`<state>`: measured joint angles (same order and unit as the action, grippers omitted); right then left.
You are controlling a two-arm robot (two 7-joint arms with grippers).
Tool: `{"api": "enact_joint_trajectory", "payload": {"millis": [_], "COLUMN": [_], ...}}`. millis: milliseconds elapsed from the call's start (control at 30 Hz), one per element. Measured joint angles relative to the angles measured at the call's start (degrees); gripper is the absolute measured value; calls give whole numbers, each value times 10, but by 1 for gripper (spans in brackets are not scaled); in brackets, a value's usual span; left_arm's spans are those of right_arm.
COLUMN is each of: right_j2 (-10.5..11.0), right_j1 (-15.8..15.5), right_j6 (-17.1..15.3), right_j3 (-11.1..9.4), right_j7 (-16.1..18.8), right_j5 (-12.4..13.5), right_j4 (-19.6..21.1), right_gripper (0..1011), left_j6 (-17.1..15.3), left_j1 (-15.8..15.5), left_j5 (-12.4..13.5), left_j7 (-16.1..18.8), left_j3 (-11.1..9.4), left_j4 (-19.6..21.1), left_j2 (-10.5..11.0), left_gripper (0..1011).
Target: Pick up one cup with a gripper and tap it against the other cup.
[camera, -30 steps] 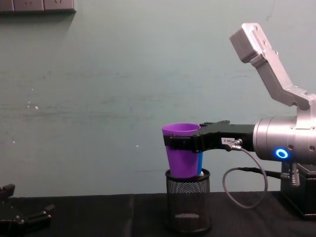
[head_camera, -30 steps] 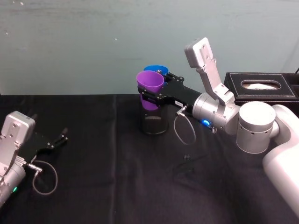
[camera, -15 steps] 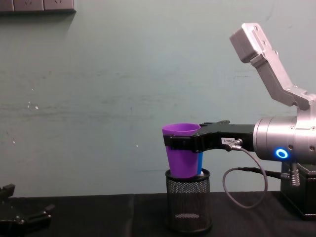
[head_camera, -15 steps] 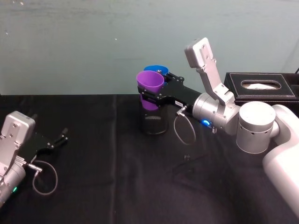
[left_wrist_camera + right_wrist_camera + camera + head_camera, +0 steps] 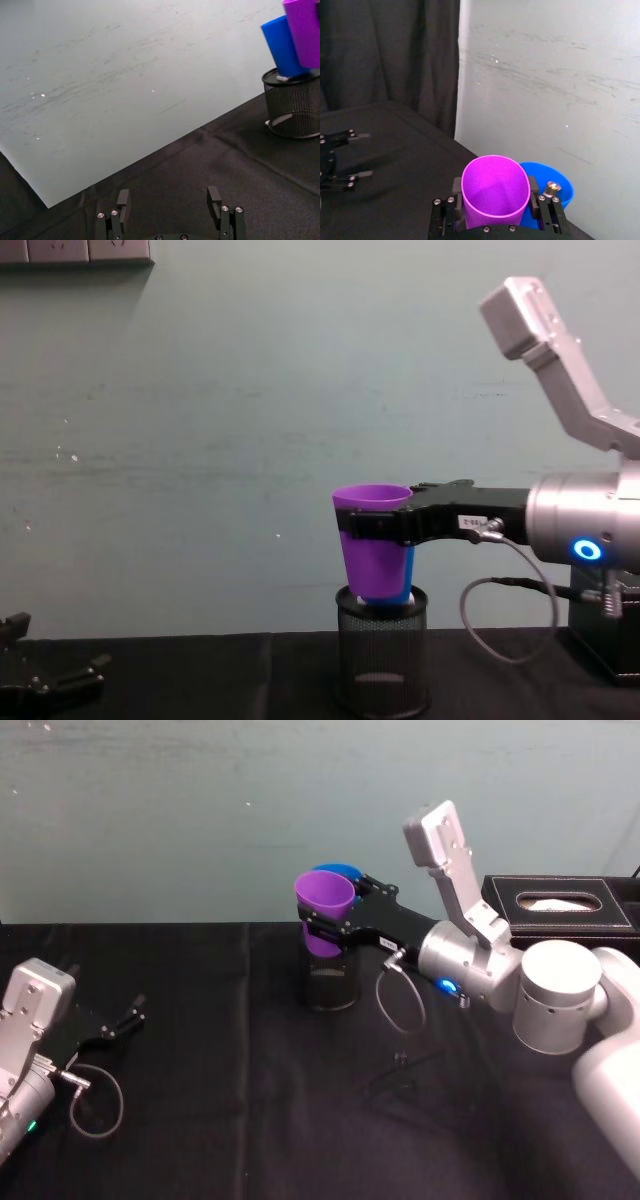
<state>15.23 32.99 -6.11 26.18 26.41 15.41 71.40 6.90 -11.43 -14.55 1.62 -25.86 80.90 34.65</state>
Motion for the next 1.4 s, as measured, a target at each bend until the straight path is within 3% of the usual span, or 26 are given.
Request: {"api": "enact_joint_trajectory", "payload": {"millis": [200, 433, 600, 933, 1400], "right_j2": [21, 61, 78, 74, 50], "right_j1": [-38, -123, -170, -230, -261], "right_j6": [-4, -2, 12, 56, 82], "right_j3": [-4, -6, -8, -19, -25], "right_j7": [5, -1, -13, -44, -63], "right_j5": [12, 24, 22, 5, -30], "right_j4": [51, 142, 175, 176, 142], "right_gripper": [739, 739, 739, 739, 739], "left_j6": [0, 0, 0, 0, 0], "left_j1": [0, 0, 0, 0, 0], "left_j5": [0, 0, 0, 0, 0], "left_j7": [0, 0, 0, 0, 0], "left_j3": [0, 0, 0, 0, 0], "left_j4": [0, 0, 0, 0, 0], "left_j2": [0, 0, 0, 0, 0], "left_gripper": [1000, 1000, 1000, 1000, 1000]}}
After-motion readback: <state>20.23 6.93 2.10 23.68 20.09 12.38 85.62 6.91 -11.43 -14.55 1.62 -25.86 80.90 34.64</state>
